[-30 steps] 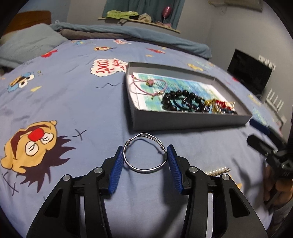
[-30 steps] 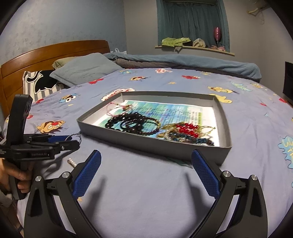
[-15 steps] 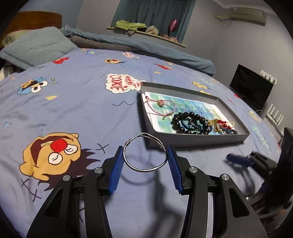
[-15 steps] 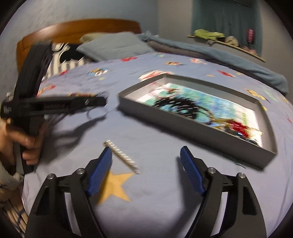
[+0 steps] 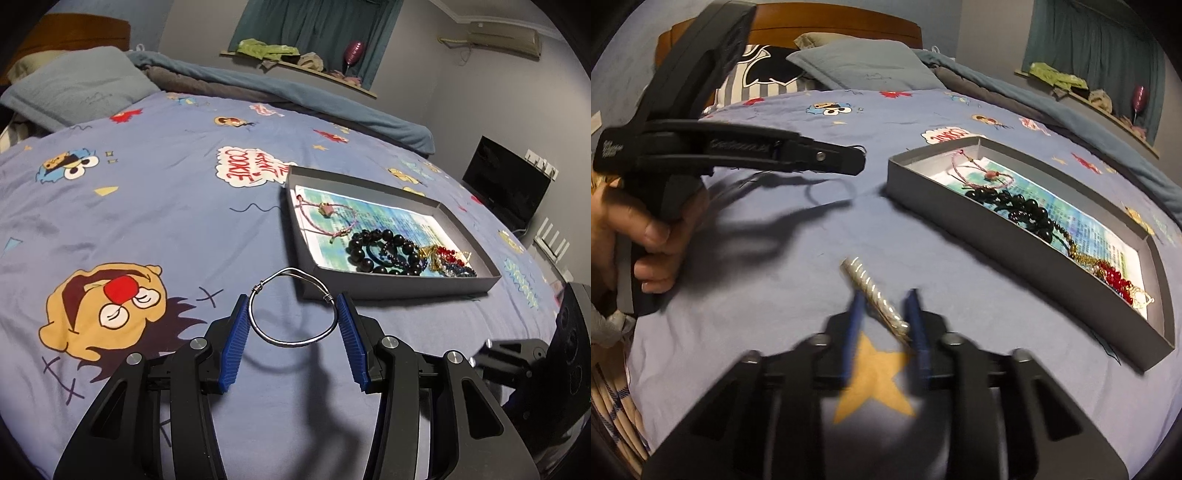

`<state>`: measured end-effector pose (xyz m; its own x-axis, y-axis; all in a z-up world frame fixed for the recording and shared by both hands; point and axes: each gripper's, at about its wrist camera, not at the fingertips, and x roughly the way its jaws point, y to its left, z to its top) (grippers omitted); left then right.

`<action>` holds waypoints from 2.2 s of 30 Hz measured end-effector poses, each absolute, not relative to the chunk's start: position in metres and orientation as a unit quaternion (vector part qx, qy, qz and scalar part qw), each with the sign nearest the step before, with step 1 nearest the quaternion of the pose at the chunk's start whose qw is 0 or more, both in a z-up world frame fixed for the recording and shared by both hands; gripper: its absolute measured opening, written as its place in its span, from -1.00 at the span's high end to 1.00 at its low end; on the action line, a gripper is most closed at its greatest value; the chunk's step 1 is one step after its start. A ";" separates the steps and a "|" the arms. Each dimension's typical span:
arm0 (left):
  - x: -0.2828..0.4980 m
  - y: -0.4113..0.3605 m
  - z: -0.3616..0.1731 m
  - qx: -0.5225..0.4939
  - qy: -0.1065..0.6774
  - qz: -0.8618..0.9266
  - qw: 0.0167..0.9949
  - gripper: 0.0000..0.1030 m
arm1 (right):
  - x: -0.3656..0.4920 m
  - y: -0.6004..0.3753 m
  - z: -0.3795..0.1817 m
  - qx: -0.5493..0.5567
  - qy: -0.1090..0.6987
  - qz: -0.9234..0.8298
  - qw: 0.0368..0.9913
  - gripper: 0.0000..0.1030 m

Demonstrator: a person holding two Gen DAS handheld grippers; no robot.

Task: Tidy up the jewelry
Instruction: 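Grasp the silver bangle with the left tool while the right tool grasps the pearl hair clip, then carry the bangle and pearl clip into the gray box and open both tools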

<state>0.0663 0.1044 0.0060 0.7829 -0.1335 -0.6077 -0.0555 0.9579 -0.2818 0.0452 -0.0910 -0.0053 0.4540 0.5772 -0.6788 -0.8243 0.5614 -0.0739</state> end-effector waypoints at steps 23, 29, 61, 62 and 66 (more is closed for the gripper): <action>0.090 0.060 0.027 -0.088 0.298 -0.081 0.947 0.05 | 0.096 -0.181 0.048 -0.052 0.247 0.337 0.907 0.85; 0.111 0.043 0.035 -0.067 0.288 -0.095 0.951 0.05 | 0.130 -0.210 0.048 -0.011 0.260 0.290 0.921 0.85; 0.162 0.035 0.007 -0.068 0.329 -0.087 0.938 -0.36 | 0.177 -0.217 0.030 -0.009 0.299 0.225 0.927 0.16; 0.162 0.034 0.007 -0.067 0.327 -0.087 0.939 -0.47 | 0.175 -0.217 0.032 -0.010 0.292 0.227 0.929 0.11; 0.157 0.031 0.009 -0.058 0.314 -0.086 0.944 -0.56 | 0.168 -0.217 0.035 -0.014 0.274 0.227 0.934 -0.14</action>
<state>0.1573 0.0311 0.0093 0.7877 -0.1998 -0.5827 0.1264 0.9782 -0.1645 0.1678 -0.2174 0.0347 0.7470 0.4165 -0.5183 -0.4317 0.8966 0.0984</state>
